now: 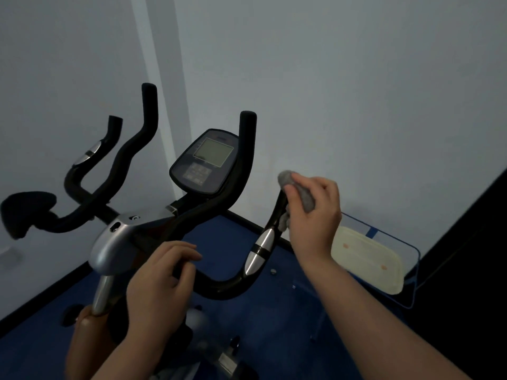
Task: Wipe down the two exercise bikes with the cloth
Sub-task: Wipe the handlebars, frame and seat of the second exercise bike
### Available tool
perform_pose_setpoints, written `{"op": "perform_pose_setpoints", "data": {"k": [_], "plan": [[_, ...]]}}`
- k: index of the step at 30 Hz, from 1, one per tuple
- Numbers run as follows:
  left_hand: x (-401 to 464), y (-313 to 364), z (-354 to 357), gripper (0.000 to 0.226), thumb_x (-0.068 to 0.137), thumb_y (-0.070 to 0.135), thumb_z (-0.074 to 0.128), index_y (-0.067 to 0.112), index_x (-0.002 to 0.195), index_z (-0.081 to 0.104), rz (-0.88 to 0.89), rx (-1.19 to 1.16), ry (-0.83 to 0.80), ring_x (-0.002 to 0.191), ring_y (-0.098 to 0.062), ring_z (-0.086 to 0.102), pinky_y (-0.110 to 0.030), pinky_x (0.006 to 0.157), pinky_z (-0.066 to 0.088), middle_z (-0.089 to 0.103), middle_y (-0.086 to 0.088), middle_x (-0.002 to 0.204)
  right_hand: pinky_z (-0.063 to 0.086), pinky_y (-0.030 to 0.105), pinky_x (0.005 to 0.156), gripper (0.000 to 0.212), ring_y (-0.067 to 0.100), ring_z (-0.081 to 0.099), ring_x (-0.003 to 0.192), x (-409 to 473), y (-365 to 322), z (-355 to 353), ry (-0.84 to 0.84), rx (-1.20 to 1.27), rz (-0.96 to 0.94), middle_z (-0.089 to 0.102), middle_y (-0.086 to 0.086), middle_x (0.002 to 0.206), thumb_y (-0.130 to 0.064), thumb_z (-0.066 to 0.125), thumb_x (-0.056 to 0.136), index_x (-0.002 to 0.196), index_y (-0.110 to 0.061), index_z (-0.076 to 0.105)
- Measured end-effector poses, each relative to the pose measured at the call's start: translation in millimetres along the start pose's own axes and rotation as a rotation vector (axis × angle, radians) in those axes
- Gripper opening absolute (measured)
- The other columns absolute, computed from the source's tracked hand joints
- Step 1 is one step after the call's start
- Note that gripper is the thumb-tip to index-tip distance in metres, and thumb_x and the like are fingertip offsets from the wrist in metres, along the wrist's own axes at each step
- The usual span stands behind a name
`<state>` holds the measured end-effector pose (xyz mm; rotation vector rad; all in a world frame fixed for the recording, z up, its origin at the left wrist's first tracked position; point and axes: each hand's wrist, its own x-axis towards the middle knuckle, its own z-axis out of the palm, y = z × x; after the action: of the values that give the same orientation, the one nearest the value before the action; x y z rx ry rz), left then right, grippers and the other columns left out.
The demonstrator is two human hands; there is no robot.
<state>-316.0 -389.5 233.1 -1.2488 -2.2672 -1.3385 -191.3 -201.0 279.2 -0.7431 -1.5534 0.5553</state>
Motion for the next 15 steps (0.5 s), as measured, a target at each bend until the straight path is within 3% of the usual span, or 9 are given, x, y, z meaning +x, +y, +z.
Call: {"op": "perform_pose_setpoints", "data": {"k": [4,8,10,12,15], "plan": [[0,-2,0,0.04,0.08,0.002,0.066,0.042,0.08,0.058,0.002,0.022,0.004,0.083,0.004,0.059,-0.024,0.057,0.049,0.06,0.027,0.096,0.04,0.003,0.08,0.022,-0.004,0.053,0.093,-8,3,-5,-0.095,0.018,0.08,0.05,-0.002,0.107,-0.018,0.066,0.091,0.113,-0.018,0.069],[3,-3,2,0.037,0.081,0.003,0.065,0.039,0.08,0.06,0.004,0.025,0.021,0.085,0.003,0.059,-0.031,0.06,0.052,0.06,0.026,0.095,0.044,0.01,0.072,0.009,-0.006,0.055,0.087,41,-1,-11,-0.412,-0.04,0.262,0.058,-0.01,0.1,-0.036,0.059,0.092,0.091,-0.036,0.068],[0,-4,2,0.038,0.079,0.0,0.066,0.038,0.08,0.061,-0.006,0.028,0.021,0.085,0.002,0.059,-0.031,0.061,0.053,0.06,0.025,0.094,0.047,0.018,0.072,0.012,0.003,0.061,0.087,58,-2,-13,-0.518,-0.004,0.419,0.067,-0.009,0.094,-0.035,0.059,0.09,0.089,-0.031,0.07],[-2,-5,2,0.039,0.078,0.0,0.066,0.038,0.08,0.061,-0.006,0.023,0.023,0.084,0.002,0.059,-0.031,0.061,0.052,0.06,0.025,0.095,0.051,0.025,0.074,0.015,0.009,0.065,0.086,53,-2,-16,-0.485,0.045,0.514,0.069,-0.011,0.086,-0.039,0.061,0.088,0.086,-0.028,0.071],[-1,-5,3,0.041,0.077,-0.001,0.067,0.039,0.08,0.06,0.002,0.023,0.026,0.084,0.002,0.059,-0.031,0.061,0.052,0.06,0.024,0.094,0.043,0.007,0.065,0.023,0.006,0.061,0.078,28,3,-21,-0.332,-0.045,0.355,0.066,-0.006,0.086,-0.04,0.061,0.091,0.088,-0.02,0.071]]}}
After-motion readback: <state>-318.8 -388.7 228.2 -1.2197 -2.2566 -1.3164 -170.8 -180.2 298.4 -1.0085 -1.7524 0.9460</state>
